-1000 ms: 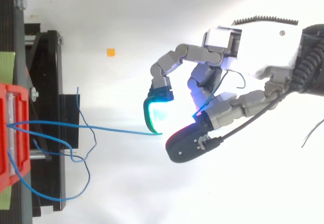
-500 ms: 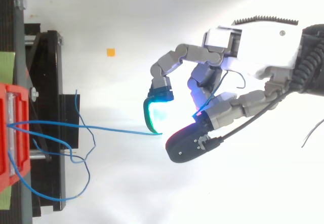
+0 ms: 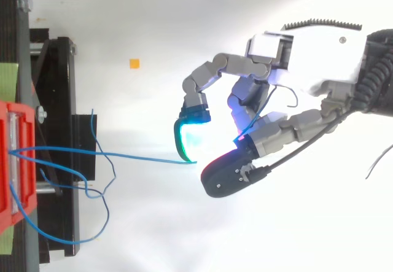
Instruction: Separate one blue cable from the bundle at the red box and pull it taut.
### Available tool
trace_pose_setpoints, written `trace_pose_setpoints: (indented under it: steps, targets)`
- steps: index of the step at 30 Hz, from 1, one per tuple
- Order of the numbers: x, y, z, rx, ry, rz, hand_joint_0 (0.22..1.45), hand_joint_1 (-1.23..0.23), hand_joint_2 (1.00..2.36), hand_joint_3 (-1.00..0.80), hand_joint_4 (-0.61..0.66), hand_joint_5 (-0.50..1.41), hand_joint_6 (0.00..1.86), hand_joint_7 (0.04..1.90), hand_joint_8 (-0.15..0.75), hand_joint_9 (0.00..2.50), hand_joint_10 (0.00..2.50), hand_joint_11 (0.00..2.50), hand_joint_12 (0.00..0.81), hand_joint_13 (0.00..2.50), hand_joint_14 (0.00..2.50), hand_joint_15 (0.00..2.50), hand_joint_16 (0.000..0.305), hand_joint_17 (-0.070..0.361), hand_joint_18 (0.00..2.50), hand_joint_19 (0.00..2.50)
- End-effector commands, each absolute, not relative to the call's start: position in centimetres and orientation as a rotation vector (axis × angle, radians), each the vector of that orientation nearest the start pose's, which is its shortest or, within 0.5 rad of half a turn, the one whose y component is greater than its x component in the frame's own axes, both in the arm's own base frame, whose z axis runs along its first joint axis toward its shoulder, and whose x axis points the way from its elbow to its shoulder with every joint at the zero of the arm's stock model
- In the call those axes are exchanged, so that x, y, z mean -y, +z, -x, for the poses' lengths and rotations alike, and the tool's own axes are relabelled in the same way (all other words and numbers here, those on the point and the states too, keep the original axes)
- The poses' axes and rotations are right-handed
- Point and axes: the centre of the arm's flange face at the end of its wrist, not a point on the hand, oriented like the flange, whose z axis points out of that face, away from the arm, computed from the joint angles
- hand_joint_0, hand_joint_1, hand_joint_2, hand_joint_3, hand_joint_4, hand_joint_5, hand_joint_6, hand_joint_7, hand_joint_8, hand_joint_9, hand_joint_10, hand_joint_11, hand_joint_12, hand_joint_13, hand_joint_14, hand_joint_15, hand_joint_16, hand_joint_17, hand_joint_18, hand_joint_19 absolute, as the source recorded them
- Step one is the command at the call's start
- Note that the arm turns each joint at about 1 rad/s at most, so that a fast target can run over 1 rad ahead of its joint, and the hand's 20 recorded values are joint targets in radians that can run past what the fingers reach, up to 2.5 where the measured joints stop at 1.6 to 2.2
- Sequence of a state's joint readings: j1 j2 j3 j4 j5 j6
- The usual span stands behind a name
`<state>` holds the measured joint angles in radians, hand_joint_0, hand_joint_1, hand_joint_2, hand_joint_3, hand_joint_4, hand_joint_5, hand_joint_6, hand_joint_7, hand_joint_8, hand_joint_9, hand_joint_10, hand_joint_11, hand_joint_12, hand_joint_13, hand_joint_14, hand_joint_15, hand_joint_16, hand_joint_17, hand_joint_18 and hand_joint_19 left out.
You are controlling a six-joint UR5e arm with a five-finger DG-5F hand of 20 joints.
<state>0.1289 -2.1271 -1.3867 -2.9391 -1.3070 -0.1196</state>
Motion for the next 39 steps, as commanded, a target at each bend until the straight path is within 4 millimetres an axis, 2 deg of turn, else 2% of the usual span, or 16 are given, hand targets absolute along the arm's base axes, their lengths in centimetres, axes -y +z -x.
trace_pose_setpoints:
  steps: [1, 39]
  targets:
    - [7.22, 26.58, -68.25, -1.310, 0.917, -1.277, 0.74, -0.82, 1.02, -0.07, -0.10, -0.14, 0.95, 1.33, 0.350, 1.14, 1.12, 1.75, 0.406, 1.50, 0.14, 1.70, 0.060, 0.135, 1.08, 0.95]
    - [7.11, 26.69, -68.26, -1.309, 0.920, -1.274, 0.74, -0.82, 1.02, -0.08, -0.10, -0.14, 0.95, 1.33, 0.349, 1.14, 1.12, 1.74, 0.408, 1.49, 0.14, 1.70, 0.060, 0.134, 1.08, 0.95]
